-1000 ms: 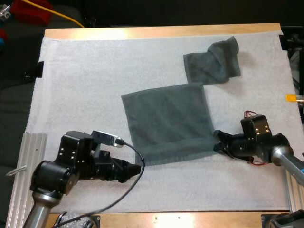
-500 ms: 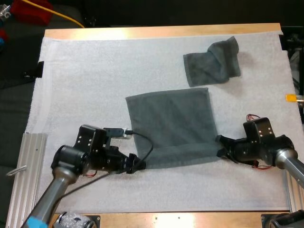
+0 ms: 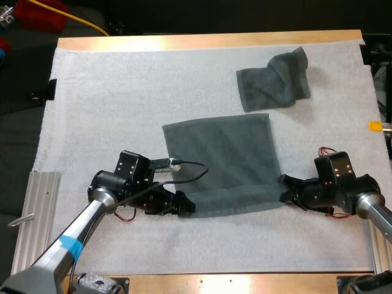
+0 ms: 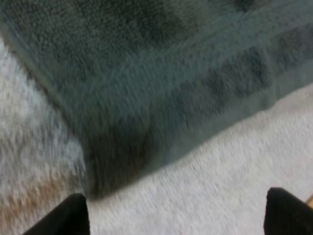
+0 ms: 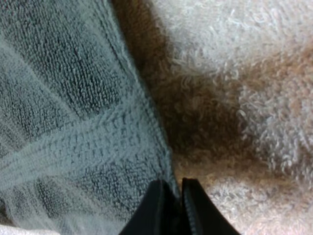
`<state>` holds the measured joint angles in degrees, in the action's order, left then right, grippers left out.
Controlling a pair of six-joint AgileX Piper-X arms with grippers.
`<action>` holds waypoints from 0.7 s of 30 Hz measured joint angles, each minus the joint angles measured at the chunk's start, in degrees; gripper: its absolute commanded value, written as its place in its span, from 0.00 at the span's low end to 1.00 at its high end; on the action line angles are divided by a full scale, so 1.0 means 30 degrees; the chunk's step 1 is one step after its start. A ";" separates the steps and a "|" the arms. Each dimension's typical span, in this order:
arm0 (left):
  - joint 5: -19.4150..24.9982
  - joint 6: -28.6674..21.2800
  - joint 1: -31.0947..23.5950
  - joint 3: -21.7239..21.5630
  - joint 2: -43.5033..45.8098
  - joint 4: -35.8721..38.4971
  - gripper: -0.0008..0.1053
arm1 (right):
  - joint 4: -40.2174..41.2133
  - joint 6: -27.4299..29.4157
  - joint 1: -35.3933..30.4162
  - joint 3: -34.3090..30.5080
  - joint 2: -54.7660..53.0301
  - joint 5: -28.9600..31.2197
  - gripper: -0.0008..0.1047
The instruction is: Pick towel from pile, fold and stack
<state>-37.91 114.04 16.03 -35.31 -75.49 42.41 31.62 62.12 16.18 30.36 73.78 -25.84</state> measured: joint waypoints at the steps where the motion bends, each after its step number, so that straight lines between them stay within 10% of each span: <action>1: -0.0014 0.0000 0.0000 0.0000 -0.0247 -0.0220 0.67 | 0.0000 0.0000 0.0000 0.0000 0.0000 0.0000 0.01; 21: -0.1418 -0.0520 -0.0018 -0.0115 -0.3351 -0.1963 0.67 | 0.0000 0.0077 0.0000 0.0000 0.0000 0.0000 0.01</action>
<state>-42.17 112.48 15.98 -35.66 -85.55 36.52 31.62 62.35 16.18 30.36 73.78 -25.84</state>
